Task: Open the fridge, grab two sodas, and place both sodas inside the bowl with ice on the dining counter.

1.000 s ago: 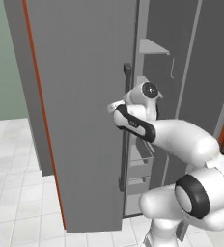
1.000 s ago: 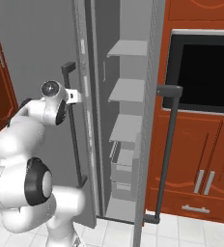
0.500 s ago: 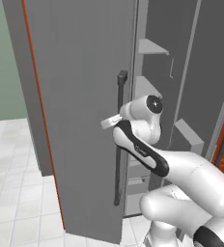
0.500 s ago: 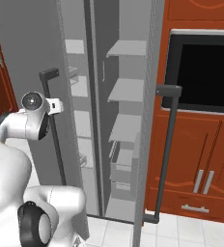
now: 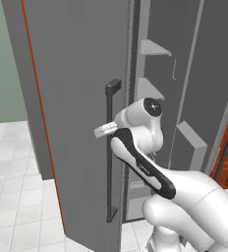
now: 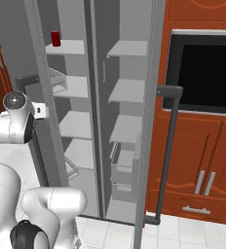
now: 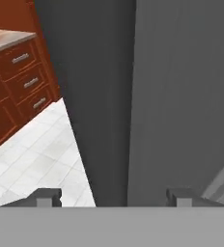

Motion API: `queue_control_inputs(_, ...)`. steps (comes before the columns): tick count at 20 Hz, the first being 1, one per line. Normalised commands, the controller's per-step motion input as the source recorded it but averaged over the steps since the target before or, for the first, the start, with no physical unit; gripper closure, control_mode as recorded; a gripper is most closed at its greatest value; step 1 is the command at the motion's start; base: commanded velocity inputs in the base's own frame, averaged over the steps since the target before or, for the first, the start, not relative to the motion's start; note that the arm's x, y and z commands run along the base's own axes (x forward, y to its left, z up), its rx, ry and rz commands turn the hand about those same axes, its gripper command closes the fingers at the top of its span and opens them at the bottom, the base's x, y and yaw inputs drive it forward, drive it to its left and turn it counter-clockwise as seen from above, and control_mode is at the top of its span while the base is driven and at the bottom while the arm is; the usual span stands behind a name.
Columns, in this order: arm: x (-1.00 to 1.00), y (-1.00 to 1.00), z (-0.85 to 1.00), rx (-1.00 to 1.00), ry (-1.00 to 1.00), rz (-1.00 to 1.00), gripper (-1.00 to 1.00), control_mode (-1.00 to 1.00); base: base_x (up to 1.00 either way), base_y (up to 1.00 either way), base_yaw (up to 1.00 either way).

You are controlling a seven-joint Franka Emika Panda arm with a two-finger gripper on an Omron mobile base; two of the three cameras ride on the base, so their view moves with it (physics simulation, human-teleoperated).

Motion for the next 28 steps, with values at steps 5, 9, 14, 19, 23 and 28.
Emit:
queue_control_inputs(5,-0.4,-0.67,0.13,0.1,0.13,-0.12,-1.0,-1.0,0.0,0.0,0.0)
queue_control_inputs(9,-0.29,-0.86,0.04,0.12,0.15,-0.14,-1.0,-1.0,0.0,0.0,0.0)
queue_control_inputs(14,0.12,-0.64,0.0,0.05,0.24,-0.17,-1.0,-1.0,0.0,0.0,0.0)
queue_control_inputs(19,0.58,-0.33,0.0,0.05,0.24,-0.11,-1.0,-1.0,0.0,0.0,0.0)
queue_control_inputs(23,0.65,-0.18,-0.08,0.04,0.17,-0.04,-1.0,-1.0,0.0,0.0,0.0)
queue_control_inputs(28,0.61,0.0,-0.2,0.06,0.09,0.0,-1.0,-1.0,0.0,0.0,0.0)
